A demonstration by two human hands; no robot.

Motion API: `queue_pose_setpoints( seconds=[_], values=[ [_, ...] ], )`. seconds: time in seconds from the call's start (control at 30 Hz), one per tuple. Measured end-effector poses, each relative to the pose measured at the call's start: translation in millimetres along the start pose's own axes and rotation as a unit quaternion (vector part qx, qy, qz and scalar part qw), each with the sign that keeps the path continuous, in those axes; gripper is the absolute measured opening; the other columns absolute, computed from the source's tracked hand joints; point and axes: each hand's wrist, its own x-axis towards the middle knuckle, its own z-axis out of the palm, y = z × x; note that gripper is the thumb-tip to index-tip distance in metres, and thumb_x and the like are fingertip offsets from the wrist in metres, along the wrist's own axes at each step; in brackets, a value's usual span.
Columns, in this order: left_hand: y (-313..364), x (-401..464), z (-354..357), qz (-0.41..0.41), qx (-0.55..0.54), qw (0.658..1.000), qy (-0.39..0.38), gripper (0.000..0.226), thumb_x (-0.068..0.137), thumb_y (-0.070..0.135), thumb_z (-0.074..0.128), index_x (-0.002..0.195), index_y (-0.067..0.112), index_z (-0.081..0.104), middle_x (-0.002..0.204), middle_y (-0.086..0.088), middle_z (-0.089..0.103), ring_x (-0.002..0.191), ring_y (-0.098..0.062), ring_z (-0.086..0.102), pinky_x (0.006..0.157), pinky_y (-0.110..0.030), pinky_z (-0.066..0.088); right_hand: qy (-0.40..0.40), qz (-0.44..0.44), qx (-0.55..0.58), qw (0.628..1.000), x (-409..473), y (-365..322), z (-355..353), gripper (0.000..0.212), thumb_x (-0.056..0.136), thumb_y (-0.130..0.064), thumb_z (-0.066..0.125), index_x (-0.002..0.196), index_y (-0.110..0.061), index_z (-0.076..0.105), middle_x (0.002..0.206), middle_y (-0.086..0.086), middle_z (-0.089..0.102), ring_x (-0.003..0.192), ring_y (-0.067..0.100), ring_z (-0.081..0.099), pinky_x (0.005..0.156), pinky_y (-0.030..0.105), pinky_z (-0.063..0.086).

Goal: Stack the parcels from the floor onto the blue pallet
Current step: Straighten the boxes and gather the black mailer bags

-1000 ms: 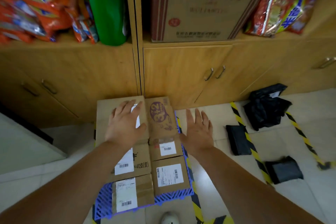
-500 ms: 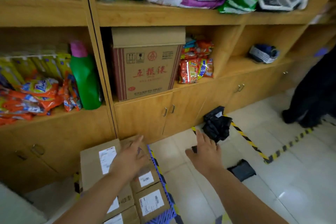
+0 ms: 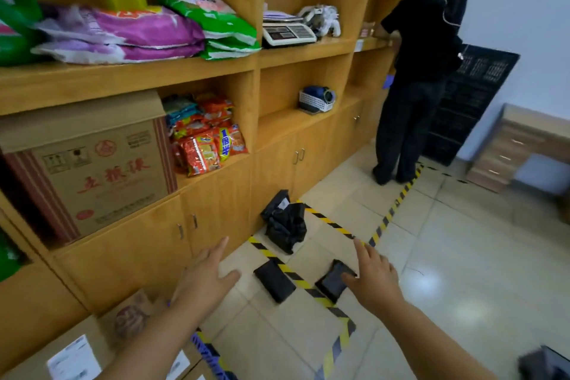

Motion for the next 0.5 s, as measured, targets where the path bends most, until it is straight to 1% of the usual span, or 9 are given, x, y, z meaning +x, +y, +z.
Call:
queue_pose_setpoints(
  seconds=[0.13, 0.2, 0.27, 0.33, 0.5],
  values=[
    [65, 25, 54, 0.014, -0.035, 0.999, -0.007, 0.073, 0.091, 0.042, 0.053, 0.150, 0.036, 0.009, 0.156, 0.002, 0.017, 0.140, -0.019, 0.026, 0.111, -0.036, 0.031, -0.009, 0.013, 0.006, 1.000, 29, 72, -23, 0.075, 0.094, -0.042, 0.048, 0.151, -0.025, 0.003, 0.158, 0.002, 0.010, 0.142, 0.027, 0.021, 0.115, 0.040, 0.022],
    [100, 37, 83, 0.019, -0.023, 1.000, -0.001, 0.073, 0.092, 0.042, 0.052, 0.151, 0.033, 0.011, 0.157, 0.002, 0.015, 0.142, -0.019, 0.019, 0.113, -0.034, 0.026, -0.012, 0.011, -0.001, 1.000, 45, 109, -34, 0.076, 0.092, -0.042, 0.050, 0.151, -0.025, 0.005, 0.158, 0.002, 0.012, 0.141, 0.027, 0.023, 0.115, 0.039, 0.024],
    [132, 48, 110, 0.018, -0.013, 1.000, 0.003, 0.072, 0.092, 0.043, 0.052, 0.151, 0.032, 0.012, 0.158, 0.002, 0.012, 0.144, -0.018, 0.013, 0.114, -0.032, 0.022, -0.016, 0.012, -0.010, 1.000, 62, 146, -45, 0.076, 0.092, -0.042, 0.051, 0.151, -0.025, 0.005, 0.158, 0.002, 0.011, 0.141, 0.026, 0.022, 0.115, 0.039, 0.024],
    [160, 60, 133, 0.008, -0.009, 1.000, -0.002, 0.071, 0.092, 0.043, 0.051, 0.150, 0.032, 0.012, 0.158, 0.002, 0.010, 0.144, -0.018, 0.010, 0.114, -0.032, 0.022, -0.026, 0.012, -0.020, 0.999, 78, 179, -56, 0.077, 0.093, -0.042, 0.051, 0.151, -0.026, 0.003, 0.159, 0.003, 0.008, 0.143, 0.026, 0.019, 0.116, 0.038, 0.022],
    [207, 92, 175, -0.016, 0.011, 1.000, -0.007, 0.070, 0.090, 0.043, 0.051, 0.150, 0.033, 0.016, 0.157, 0.000, 0.011, 0.144, -0.018, 0.004, 0.114, -0.034, 0.022, -0.046, 0.016, -0.020, 0.999, 128, 240, -79, 0.077, 0.093, -0.041, 0.051, 0.151, -0.023, 0.003, 0.159, 0.006, 0.008, 0.143, 0.026, 0.018, 0.114, 0.036, 0.027]
  ],
)
